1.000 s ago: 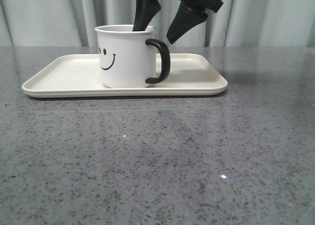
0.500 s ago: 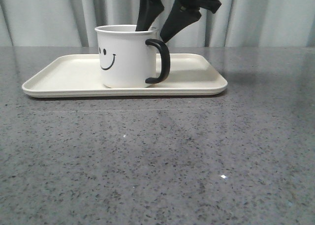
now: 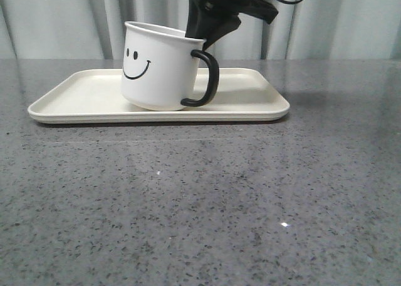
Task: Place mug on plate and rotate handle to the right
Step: 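Lift the mug slightly with the right gripper and turn it, then lower the turned mug back onto the tray with the right gripper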
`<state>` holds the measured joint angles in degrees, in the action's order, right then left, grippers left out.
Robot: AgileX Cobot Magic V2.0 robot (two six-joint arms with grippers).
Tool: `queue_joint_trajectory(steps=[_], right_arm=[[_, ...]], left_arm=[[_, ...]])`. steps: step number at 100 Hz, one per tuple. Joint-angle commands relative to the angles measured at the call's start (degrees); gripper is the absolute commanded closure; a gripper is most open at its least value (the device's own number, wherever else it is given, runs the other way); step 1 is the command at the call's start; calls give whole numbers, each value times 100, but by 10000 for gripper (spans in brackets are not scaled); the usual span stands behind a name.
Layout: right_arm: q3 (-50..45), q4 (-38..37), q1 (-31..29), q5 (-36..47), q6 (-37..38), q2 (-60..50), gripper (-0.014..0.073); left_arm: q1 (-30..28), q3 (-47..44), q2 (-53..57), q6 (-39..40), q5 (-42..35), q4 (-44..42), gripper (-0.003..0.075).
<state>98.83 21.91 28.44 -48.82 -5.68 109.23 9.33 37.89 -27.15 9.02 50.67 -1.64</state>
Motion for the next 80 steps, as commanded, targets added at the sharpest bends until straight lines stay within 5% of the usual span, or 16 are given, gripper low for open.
queue_joint_trajectory(steps=[1,80], right_arm=[[362,124,6,127,-106,-318,650],[3086,-45,6,-2768,-2826,764,652]], left_arm=[[8,143,-29,43,-416,16,283],[8,143,-29,43,-416,16,283]])
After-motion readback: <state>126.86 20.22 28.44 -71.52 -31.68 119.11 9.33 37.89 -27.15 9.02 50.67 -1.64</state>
